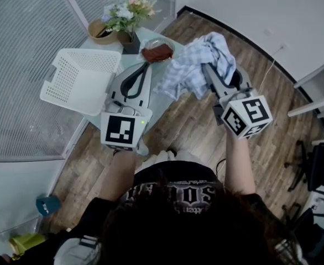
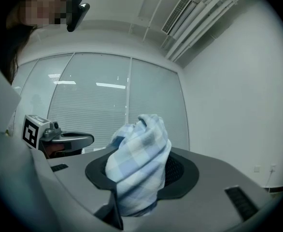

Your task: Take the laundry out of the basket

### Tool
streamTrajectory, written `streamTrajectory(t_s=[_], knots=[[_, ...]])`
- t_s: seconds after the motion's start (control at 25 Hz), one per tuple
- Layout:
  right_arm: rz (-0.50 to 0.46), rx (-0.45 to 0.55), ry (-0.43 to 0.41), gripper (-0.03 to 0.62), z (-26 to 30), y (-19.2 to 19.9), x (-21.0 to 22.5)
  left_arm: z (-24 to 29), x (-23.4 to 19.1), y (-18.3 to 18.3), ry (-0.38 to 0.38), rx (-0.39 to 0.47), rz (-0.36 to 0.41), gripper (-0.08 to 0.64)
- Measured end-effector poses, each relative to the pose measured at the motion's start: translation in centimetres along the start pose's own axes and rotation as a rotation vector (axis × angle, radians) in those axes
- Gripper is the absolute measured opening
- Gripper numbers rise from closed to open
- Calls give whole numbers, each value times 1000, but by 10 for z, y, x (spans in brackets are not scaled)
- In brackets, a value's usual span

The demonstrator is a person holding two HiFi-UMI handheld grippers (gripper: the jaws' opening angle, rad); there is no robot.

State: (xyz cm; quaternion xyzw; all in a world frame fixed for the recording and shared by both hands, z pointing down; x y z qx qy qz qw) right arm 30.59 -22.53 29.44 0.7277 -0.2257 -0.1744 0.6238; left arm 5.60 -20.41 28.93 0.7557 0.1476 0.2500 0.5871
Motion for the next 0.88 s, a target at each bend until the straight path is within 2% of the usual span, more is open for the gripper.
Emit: streamTrajectory(t_s=[0.88], knots=[[-44, -21, -3, 186, 7, 4, 4, 10, -2, 3, 15, -1, 10, -2]])
Point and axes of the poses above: the fingertips, and each gripper's own axes: z forward along the fingers, x to its right, y out of its underside, the point moved 9 cm from there along -z, backward along the fingers, and after that the axes turned 6 degrees about x, right-handed, at the moved point
